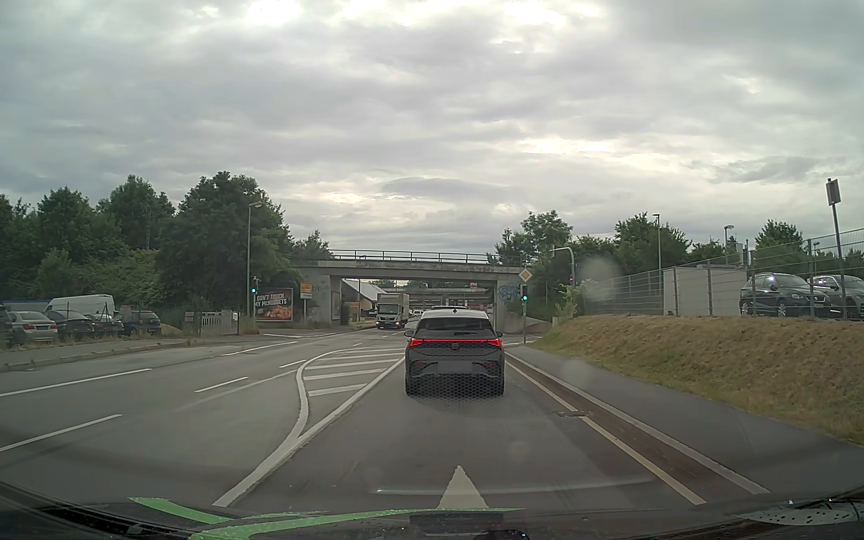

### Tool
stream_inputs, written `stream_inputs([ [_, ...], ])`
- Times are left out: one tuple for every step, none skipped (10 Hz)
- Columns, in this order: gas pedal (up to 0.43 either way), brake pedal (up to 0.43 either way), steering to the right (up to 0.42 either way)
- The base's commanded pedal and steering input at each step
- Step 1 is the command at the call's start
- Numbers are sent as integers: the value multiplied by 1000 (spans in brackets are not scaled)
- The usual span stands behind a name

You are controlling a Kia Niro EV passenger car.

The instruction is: Follow the waypoints while adhering to traffic rules and regulations

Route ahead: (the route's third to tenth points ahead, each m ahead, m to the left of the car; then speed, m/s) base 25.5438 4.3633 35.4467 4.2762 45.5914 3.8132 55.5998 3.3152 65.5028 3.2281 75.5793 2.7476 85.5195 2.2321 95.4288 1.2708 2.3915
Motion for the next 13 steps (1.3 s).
stream_inputs([
  [0,0,-2],
  [0,0,-2],
  [0,0,-2],
  [0,0,-2],
  [0,0,-2],
  [0,0,-2],
  [0,0,-2],
  [0,0,-2],
  [0,0,-2],
  [0,0,-2],
  [0,0,-2],
  [0,0,-2],
  [0,0,-2],
])
